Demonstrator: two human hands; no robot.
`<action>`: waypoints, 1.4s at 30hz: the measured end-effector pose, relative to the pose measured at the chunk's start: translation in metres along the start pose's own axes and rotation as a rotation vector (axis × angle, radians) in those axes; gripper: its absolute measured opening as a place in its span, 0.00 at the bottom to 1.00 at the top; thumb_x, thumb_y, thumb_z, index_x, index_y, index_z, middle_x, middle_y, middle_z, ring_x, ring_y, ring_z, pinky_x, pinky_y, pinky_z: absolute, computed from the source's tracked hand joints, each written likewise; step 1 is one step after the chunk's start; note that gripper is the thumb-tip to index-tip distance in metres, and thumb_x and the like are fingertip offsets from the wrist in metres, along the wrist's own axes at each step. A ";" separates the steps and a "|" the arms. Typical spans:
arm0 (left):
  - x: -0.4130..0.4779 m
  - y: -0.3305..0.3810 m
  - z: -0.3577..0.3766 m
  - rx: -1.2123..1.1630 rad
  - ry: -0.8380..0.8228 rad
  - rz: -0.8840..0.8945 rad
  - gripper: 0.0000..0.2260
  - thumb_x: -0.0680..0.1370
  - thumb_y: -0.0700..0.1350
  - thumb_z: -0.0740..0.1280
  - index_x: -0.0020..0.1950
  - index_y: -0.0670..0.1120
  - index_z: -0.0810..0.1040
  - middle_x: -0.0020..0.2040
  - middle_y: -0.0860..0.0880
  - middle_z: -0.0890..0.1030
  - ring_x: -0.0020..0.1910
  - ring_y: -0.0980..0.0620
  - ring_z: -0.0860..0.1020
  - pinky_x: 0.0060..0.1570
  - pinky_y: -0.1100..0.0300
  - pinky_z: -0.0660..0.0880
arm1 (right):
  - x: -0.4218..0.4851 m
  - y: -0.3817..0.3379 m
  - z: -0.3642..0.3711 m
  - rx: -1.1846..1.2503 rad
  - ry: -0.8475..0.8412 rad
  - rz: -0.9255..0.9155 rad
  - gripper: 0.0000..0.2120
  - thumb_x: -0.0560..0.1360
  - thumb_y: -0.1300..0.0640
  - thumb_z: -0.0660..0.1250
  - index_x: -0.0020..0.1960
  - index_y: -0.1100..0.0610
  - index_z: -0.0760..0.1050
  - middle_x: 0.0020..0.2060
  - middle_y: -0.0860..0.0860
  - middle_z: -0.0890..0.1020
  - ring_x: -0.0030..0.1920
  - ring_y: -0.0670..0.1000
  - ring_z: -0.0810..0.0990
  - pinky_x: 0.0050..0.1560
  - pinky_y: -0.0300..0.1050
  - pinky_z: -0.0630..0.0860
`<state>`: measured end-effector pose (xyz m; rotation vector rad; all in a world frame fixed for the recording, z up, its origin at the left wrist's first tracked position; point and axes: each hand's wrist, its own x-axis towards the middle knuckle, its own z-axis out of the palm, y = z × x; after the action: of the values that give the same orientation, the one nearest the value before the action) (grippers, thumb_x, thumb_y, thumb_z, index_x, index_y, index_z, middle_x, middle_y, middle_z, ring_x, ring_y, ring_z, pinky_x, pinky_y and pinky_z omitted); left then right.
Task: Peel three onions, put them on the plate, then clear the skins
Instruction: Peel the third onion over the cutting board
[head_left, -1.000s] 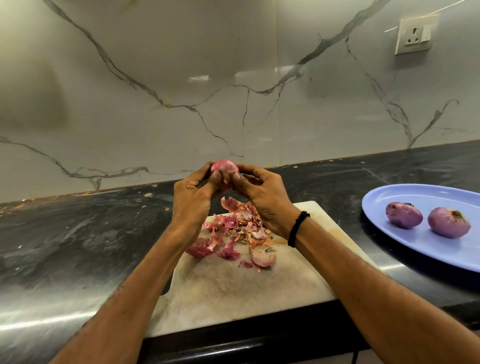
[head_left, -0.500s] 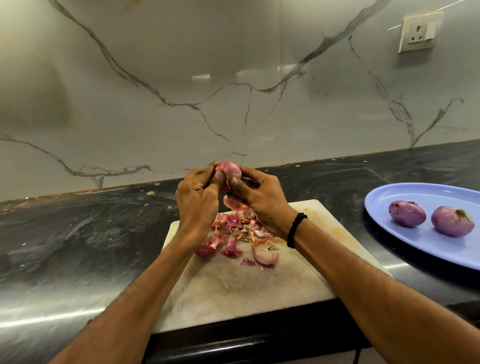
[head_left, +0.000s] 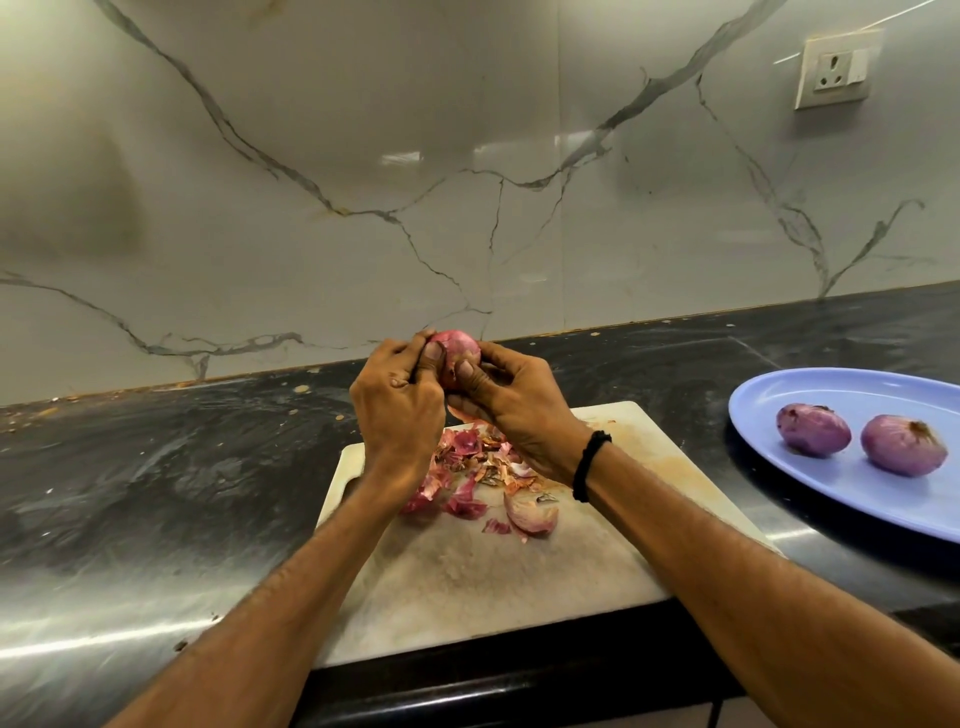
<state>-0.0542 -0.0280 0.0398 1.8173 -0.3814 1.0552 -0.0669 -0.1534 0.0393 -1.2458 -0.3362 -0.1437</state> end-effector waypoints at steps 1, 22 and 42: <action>0.000 0.000 0.000 0.012 0.010 0.009 0.08 0.82 0.40 0.67 0.55 0.39 0.84 0.44 0.50 0.80 0.39 0.64 0.76 0.41 0.77 0.71 | 0.000 0.000 0.000 0.004 -0.002 0.002 0.18 0.78 0.63 0.65 0.67 0.63 0.72 0.56 0.58 0.81 0.55 0.56 0.82 0.55 0.49 0.81; 0.003 0.001 -0.004 -0.296 -0.213 -0.183 0.20 0.77 0.50 0.71 0.67 0.45 0.80 0.57 0.53 0.84 0.55 0.58 0.83 0.55 0.61 0.80 | 0.007 -0.007 -0.009 0.104 0.092 -0.020 0.16 0.78 0.58 0.64 0.64 0.64 0.74 0.55 0.62 0.82 0.54 0.59 0.83 0.55 0.55 0.80; 0.007 -0.007 -0.011 -0.139 -0.140 -0.121 0.13 0.76 0.41 0.75 0.60 0.42 0.82 0.48 0.54 0.85 0.41 0.63 0.84 0.44 0.67 0.81 | 0.003 -0.001 -0.005 -0.244 0.069 -0.108 0.17 0.80 0.57 0.63 0.67 0.61 0.73 0.54 0.55 0.81 0.51 0.54 0.84 0.52 0.51 0.82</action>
<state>-0.0512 -0.0135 0.0431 1.7712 -0.4128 0.8015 -0.0635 -0.1585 0.0402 -1.4608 -0.3325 -0.3274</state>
